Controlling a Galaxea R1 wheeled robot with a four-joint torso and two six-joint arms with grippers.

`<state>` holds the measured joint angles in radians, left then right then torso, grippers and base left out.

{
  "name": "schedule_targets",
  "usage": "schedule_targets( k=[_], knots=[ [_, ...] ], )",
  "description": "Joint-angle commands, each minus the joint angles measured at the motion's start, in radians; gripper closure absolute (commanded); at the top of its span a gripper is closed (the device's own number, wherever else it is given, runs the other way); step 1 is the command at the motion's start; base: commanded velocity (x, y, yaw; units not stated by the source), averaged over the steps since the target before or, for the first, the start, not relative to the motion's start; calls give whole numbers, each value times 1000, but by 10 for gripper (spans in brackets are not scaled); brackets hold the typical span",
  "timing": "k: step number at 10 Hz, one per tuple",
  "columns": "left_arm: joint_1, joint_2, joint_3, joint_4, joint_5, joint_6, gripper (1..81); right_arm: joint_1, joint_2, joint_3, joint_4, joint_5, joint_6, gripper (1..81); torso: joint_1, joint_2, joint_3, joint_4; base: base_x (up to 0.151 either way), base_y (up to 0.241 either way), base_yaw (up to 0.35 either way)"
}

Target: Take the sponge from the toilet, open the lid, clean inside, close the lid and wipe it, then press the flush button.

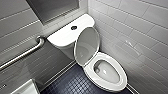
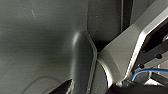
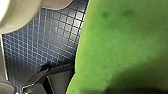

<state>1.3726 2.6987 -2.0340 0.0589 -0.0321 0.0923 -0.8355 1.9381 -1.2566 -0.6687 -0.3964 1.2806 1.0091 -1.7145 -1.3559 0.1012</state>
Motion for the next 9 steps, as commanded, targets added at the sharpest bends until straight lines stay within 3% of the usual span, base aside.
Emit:
schedule_targets(
  k=[1,3,4,5,6,7,9],
  knots=[
    [17,-17,24,1,86,3,10,-72,40,-41,-54,-29,-3,811,0,0,0,0,0,0,0],
    [10,-17,24,1,89,3,10,-148,107,-115,-126,8,-7,811,0,0,0,0,0,0,0],
    [4,-17,24,1,92,3,10,-193,139,-171,-144,57,-9,811,-64,100,0,0,0,0,0],
    [-3,-14,26,1,97,3,10,-224,164,-200,-149,103,-12,811,-67,104,0,0,0,0,0],
    [-16,-15,37,2,98,3,10,-257,200,-240,-163,128,-12,811,-141,220,62,0,0,0,0],
    [-28,-26,61,5,101,3,10,-279,228,-276,-170,129,-12,811,-95,146,53,0,0,0,0],
    [-60,-43,90,2,121,3,10,-328,256,-335,-193,174,-11,811,-136,213,109,0,0,0,0]
  ],
)
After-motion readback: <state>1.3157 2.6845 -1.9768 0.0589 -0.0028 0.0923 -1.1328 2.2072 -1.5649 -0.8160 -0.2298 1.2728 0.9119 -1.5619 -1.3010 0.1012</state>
